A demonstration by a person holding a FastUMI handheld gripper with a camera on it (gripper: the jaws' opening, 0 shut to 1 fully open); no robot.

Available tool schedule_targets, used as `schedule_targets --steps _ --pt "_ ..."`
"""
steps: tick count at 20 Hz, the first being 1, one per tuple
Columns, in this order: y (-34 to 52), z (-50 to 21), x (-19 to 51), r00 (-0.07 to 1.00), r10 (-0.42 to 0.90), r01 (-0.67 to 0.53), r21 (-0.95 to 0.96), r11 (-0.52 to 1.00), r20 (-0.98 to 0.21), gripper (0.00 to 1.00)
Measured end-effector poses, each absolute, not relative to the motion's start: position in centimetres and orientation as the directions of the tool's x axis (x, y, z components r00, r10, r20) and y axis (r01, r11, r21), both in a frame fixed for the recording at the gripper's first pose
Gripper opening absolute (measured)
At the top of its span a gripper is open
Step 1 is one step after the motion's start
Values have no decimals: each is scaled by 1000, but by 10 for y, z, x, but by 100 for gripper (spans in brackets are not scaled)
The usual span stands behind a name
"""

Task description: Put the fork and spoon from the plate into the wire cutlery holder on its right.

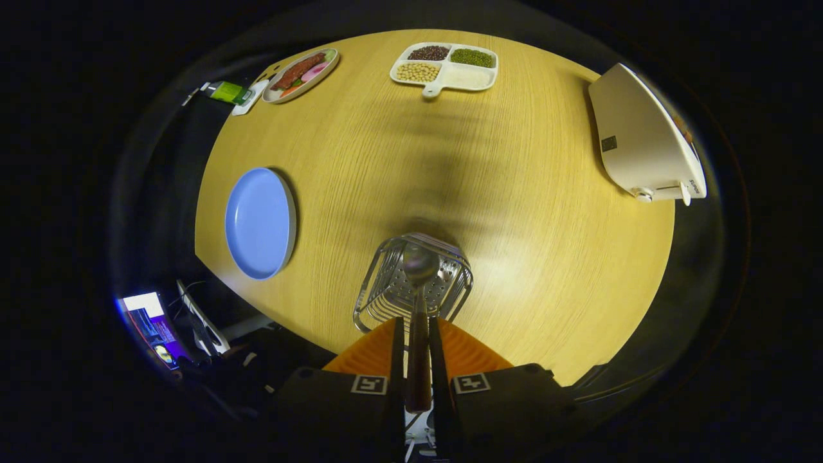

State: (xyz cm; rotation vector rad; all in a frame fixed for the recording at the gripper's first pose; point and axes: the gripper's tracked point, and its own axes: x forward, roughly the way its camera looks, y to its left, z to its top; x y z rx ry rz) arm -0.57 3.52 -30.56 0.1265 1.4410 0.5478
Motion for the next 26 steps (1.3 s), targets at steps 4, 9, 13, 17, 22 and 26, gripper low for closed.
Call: schedule_targets --steps 4,9,13,17,22,26 --pt "37 -286 2 164 460 -264 410 873 -873 62" --pt "32 -237 16 445 471 -213 420 882 -762 98" --pt "17 -185 22 663 428 -198 408 891 -613 100" --pt "5 -127 14 813 400 -245 374 894 -424 100" --pt "6 -71 -9 884 386 -287 345 894 -264 100" --pt "0 -52 -30 909 364 -278 355 893 -204 100"
